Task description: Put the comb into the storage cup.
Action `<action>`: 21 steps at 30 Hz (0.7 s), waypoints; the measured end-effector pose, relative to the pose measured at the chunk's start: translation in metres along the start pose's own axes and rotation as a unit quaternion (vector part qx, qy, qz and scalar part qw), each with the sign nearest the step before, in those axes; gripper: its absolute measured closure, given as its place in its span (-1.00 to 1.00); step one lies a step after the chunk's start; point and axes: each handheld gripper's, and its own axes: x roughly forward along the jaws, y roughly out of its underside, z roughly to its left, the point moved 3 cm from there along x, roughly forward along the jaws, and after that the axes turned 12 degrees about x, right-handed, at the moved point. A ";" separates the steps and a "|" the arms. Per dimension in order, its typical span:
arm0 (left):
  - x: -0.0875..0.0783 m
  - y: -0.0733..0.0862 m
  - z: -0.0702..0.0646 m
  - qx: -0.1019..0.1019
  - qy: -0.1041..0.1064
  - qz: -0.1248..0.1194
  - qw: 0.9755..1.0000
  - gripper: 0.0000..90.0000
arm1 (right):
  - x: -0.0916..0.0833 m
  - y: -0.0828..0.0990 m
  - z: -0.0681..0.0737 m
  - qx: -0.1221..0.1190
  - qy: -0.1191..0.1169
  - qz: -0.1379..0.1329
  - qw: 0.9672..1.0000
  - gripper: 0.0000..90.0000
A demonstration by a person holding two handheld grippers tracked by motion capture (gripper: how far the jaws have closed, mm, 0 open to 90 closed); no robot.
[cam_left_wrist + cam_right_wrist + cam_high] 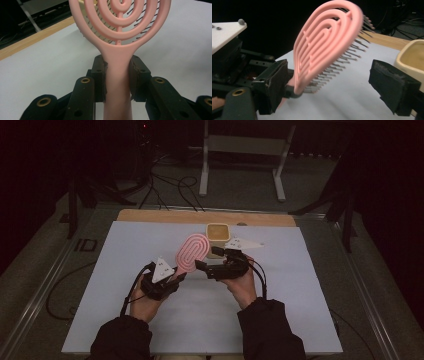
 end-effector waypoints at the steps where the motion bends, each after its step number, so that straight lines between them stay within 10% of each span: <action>1: 0.000 -0.001 -0.002 0.001 0.001 -0.001 1.000 0.56 | 0.002 0.000 0.000 0.003 -0.001 0.002 1.000 -0.61; 21: 0.001 -0.007 -0.013 0.019 0.008 -0.022 1.000 0.56 | 0.015 0.000 0.003 0.056 -0.060 0.012 0.997 0.24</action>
